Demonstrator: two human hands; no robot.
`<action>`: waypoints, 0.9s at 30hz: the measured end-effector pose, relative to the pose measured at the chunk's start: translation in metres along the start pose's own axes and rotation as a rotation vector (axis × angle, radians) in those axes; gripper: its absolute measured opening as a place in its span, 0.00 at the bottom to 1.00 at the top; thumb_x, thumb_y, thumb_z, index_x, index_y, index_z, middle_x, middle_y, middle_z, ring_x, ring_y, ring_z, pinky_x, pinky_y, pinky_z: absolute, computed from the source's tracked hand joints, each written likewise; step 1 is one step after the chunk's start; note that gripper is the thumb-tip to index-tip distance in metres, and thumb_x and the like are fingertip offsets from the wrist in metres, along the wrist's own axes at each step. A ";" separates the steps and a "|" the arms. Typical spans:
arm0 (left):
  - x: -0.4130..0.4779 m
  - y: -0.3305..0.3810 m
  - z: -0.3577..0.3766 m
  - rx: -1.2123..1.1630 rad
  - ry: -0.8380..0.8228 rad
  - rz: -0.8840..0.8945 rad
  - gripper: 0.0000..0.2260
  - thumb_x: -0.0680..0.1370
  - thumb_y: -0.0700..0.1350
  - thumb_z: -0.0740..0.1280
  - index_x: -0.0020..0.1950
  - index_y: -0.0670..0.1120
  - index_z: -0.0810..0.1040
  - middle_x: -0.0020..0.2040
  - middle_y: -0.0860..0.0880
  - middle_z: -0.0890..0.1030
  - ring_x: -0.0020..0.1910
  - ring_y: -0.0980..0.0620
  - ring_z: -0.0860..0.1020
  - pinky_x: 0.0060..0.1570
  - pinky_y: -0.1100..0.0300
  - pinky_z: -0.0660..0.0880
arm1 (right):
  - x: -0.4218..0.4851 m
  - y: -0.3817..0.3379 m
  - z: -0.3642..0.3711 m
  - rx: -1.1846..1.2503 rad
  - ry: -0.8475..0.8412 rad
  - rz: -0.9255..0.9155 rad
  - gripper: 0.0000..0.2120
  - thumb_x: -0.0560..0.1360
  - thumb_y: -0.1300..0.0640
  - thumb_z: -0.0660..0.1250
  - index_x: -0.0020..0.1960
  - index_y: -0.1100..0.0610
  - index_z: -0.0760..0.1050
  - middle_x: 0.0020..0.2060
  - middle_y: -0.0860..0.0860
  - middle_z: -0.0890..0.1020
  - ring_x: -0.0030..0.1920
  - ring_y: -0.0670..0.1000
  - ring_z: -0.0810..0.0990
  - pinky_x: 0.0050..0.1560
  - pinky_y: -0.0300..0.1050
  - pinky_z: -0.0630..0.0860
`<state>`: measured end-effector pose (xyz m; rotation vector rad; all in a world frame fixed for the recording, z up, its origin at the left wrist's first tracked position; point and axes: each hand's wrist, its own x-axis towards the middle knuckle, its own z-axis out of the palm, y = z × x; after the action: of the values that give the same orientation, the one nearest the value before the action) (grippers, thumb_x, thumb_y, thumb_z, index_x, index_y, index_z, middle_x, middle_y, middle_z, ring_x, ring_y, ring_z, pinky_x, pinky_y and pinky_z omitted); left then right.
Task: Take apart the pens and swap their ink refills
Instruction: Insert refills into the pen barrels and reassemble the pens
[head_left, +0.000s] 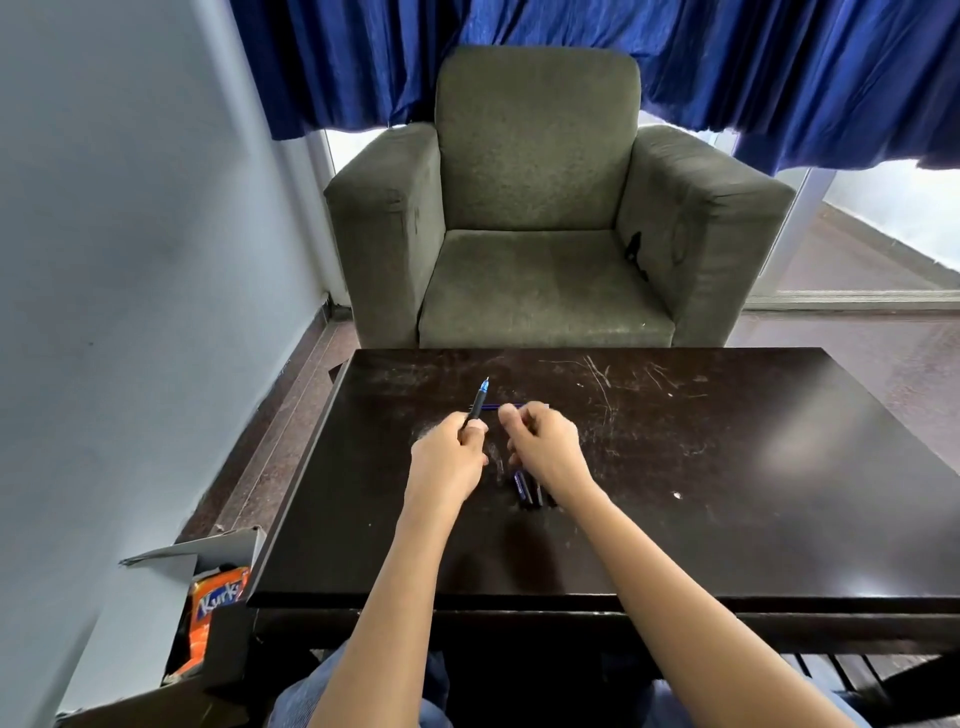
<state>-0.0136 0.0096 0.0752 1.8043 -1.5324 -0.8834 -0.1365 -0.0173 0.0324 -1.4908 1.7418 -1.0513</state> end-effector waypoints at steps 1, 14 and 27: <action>0.000 0.000 -0.001 0.030 -0.001 0.016 0.15 0.83 0.50 0.55 0.64 0.48 0.76 0.51 0.47 0.82 0.34 0.61 0.73 0.34 0.68 0.69 | 0.001 -0.005 -0.004 0.086 -0.031 0.004 0.22 0.77 0.40 0.59 0.36 0.57 0.72 0.30 0.52 0.80 0.31 0.51 0.79 0.41 0.51 0.79; -0.006 0.009 0.002 0.145 -0.095 0.182 0.15 0.83 0.50 0.54 0.50 0.46 0.79 0.38 0.51 0.76 0.35 0.55 0.72 0.35 0.62 0.66 | 0.002 -0.022 -0.019 0.213 -0.148 0.047 0.17 0.73 0.44 0.60 0.35 0.57 0.67 0.30 0.53 0.70 0.32 0.51 0.66 0.35 0.48 0.66; -0.012 0.018 -0.003 -0.454 -0.419 -0.076 0.17 0.83 0.51 0.53 0.38 0.47 0.72 0.23 0.56 0.63 0.20 0.60 0.58 0.19 0.68 0.55 | -0.004 -0.022 -0.021 0.379 -0.141 -0.094 0.16 0.74 0.53 0.53 0.30 0.59 0.65 0.20 0.50 0.73 0.29 0.50 0.69 0.35 0.48 0.66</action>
<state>-0.0230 0.0189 0.0924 1.4099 -1.3559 -1.5806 -0.1424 -0.0108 0.0612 -1.3762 1.2992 -1.2143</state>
